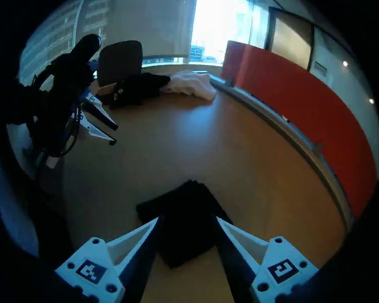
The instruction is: Fold towel
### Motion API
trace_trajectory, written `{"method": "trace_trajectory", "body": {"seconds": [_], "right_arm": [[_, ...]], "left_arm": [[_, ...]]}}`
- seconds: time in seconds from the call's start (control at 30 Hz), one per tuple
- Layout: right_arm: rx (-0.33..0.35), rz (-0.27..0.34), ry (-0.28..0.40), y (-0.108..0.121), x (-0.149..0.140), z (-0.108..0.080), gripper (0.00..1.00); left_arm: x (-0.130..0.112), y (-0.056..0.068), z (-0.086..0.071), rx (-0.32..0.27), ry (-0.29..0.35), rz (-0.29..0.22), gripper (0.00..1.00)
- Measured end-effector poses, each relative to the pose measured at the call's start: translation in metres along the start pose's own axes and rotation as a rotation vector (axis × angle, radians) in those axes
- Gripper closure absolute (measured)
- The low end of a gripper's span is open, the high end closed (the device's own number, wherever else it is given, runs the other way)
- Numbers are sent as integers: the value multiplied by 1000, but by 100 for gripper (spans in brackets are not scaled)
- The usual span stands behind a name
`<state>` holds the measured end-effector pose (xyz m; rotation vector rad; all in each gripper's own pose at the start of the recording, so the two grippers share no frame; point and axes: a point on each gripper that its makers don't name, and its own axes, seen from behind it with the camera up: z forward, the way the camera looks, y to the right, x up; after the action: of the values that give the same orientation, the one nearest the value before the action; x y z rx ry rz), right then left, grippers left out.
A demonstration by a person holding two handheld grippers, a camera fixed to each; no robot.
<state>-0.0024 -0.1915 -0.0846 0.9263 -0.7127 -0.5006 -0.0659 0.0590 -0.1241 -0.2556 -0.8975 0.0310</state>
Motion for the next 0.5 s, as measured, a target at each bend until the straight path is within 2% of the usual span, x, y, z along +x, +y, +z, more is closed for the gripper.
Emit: {"method": "trace_trajectory", "body": {"seconds": [0.23, 0.5], "right_arm": [[-8, 15, -20, 2, -15, 0, 31], [-12, 45, -60, -3, -45, 6, 31]], "left_arm": [[1, 2, 1, -3, 0, 3, 24], [1, 3, 0, -3, -1, 6, 24]]}}
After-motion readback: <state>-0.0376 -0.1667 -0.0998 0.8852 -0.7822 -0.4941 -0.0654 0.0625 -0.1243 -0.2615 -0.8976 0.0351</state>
